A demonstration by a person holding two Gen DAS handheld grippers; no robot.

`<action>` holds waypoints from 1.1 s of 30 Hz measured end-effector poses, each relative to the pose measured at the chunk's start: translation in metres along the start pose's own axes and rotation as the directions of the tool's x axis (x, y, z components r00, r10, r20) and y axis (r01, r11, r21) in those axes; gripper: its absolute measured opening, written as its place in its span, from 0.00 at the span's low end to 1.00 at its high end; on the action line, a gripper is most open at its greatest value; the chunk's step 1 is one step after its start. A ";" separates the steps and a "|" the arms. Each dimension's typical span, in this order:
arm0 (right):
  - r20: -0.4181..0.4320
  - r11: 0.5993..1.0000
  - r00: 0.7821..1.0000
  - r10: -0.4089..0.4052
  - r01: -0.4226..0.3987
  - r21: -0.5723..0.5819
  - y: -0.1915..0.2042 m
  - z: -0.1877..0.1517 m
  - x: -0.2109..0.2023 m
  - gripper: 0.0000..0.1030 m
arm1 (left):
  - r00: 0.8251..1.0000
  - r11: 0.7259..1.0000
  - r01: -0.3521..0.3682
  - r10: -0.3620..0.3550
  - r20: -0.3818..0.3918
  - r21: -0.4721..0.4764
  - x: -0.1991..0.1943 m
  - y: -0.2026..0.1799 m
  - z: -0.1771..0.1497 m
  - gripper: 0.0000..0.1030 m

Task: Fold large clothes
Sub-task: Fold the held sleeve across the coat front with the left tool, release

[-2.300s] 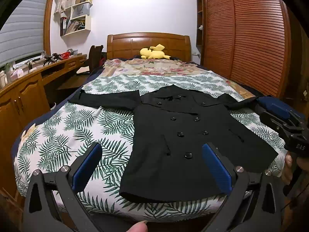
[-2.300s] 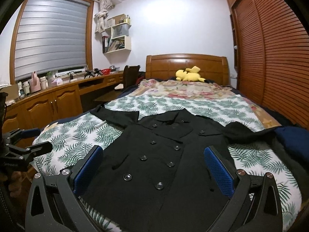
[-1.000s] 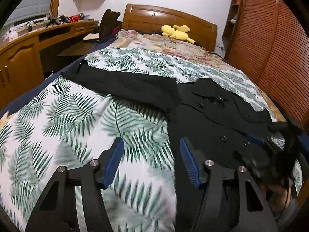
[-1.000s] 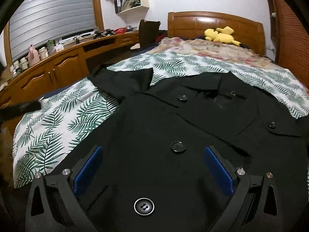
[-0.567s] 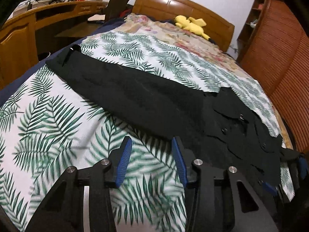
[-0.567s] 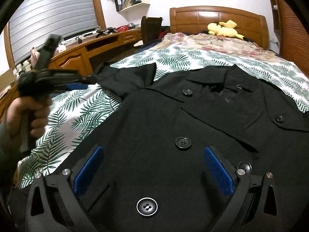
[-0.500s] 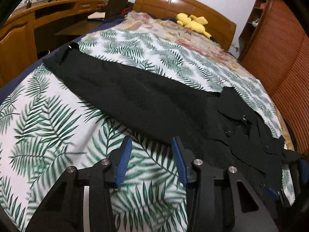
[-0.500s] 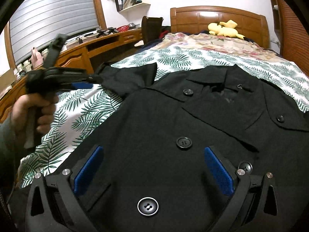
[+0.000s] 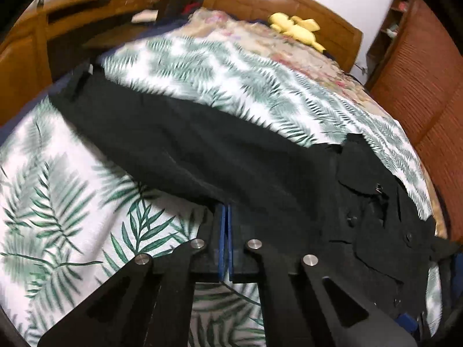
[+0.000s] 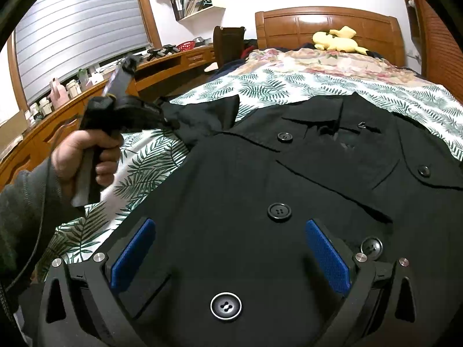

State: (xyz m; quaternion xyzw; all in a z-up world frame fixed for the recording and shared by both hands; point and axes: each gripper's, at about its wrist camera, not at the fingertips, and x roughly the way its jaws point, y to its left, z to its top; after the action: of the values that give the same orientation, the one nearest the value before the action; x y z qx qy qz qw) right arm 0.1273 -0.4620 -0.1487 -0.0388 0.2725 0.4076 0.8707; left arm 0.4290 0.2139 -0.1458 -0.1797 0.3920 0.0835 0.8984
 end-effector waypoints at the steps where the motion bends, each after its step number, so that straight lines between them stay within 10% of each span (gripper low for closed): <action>1: 0.000 1.000 1.000 0.000 0.000 0.004 0.000 0.000 0.000 1.00 | 1.000 0.999 0.006 -0.006 0.021 0.035 -0.014 -0.013 0.000 0.02; 10: 0.014 1.000 1.000 -0.005 0.005 0.016 0.002 0.002 0.004 1.00 | 0.988 0.972 0.137 -0.149 0.050 0.193 -0.094 -0.081 -0.041 0.02; 15: 0.013 1.000 1.000 -0.005 0.005 0.015 0.004 0.002 0.011 1.00 | 0.995 0.966 0.058 -0.077 0.067 0.252 -0.109 -0.079 -0.053 0.02; 23: 0.010 1.000 1.000 -0.006 0.006 0.015 0.008 0.000 0.016 1.00 | 0.996 0.987 -0.026 0.011 0.094 0.158 -0.091 -0.029 -0.029 0.48; 33: -0.004 1.000 1.000 0.003 -0.003 0.023 0.005 0.000 0.015 1.00 | 0.996 0.995 -0.093 0.093 -0.004 -0.030 -0.006 0.049 0.003 0.51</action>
State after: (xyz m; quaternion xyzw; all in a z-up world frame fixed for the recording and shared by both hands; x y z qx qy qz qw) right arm 0.1316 -0.4487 -0.1559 -0.0293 0.2790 0.4057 0.8699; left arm 0.4126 0.2596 -0.1522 -0.1748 0.3998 0.1312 0.8902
